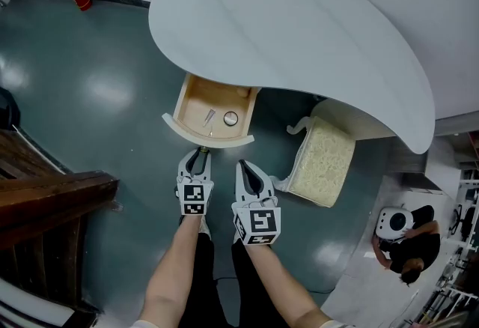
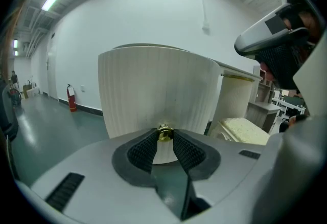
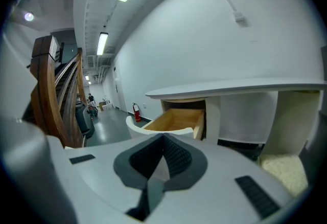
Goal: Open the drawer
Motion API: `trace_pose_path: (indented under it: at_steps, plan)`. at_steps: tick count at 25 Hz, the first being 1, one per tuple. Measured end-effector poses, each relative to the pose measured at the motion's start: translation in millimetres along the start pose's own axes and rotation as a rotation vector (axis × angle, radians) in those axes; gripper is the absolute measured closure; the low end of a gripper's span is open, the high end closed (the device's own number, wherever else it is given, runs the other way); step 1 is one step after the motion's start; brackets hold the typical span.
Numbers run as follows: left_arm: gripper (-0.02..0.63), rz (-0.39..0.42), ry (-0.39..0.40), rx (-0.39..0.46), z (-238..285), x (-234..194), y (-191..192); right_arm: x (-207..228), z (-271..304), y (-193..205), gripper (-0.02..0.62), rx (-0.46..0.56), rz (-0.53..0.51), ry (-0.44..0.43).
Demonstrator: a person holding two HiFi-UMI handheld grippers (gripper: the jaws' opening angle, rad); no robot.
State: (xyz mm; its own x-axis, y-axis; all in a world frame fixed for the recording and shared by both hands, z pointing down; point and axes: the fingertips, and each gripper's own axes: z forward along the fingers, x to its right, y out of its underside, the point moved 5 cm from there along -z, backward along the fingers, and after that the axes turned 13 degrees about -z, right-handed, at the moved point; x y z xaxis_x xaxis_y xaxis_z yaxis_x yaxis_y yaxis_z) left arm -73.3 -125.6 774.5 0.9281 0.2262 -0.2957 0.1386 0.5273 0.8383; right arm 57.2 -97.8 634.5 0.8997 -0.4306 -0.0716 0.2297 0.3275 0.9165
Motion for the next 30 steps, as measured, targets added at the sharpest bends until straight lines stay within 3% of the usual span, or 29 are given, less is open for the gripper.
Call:
trace_pose_path:
  at_steps: [3, 24, 30]
  plan:
    - [0.511, -0.055, 0.017, -0.010, 0, 1, -6, -3, -1, -2, 0.581, -0.001, 0.004, -0.004]
    - [0.511, -0.114, 0.026, -0.106, -3, 2, -9, 1, -7, -17, 0.581, -0.009, 0.022, 0.004]
    - [0.518, -0.188, 0.003, -0.100, -14, 1, -11, 5, -10, -21, 0.581, -0.010, 0.025, 0.003]
